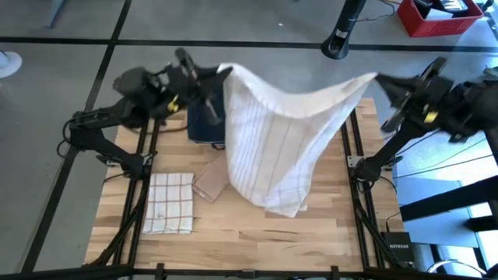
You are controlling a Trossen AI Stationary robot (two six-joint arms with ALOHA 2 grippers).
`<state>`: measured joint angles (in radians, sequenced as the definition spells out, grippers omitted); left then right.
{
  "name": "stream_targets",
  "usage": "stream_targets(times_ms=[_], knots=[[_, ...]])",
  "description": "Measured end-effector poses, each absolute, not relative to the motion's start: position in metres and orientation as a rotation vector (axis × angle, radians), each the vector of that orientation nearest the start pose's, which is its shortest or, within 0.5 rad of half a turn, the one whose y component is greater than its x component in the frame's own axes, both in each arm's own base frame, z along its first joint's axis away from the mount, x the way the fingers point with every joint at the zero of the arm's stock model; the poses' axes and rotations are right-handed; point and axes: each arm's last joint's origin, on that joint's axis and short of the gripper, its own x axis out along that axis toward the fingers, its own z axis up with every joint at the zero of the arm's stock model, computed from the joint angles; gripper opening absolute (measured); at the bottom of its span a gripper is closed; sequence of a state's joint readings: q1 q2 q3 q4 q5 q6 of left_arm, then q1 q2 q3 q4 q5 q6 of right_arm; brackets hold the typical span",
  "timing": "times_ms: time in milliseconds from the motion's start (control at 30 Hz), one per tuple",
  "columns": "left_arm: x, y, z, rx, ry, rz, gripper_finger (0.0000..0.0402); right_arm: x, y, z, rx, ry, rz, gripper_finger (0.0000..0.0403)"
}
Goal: Fold towel
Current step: Fold the right white patterned towel
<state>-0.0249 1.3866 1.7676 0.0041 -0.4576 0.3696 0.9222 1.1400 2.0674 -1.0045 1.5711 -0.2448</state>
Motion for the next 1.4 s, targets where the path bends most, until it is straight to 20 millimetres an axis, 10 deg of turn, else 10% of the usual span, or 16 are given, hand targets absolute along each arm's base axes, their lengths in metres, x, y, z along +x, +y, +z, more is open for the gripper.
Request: stream_targets(times_ms=[267,567,1067,1400], knots=[[0.260,0.046,0.566,0.352,-0.645,0.408,0.0005,0.047,0.014,0.600,-0.321,0.110,-0.646,0.0001],[0.244,0.041,0.579,0.315,-0.805,0.154,0.0005,0.052,0.022,0.624,-0.351,-0.041,-0.510,0.0001],[0.246,-0.034,0.530,0.074,-0.125,-0.242,0.0005,0.112,0.148,0.581,-0.440,0.108,-0.481,0.0001],[0.244,-0.085,0.476,0.012,0.382,-0.236,0.0005,0.117,0.221,0.491,-0.282,0.086,-0.230,0.0001]])
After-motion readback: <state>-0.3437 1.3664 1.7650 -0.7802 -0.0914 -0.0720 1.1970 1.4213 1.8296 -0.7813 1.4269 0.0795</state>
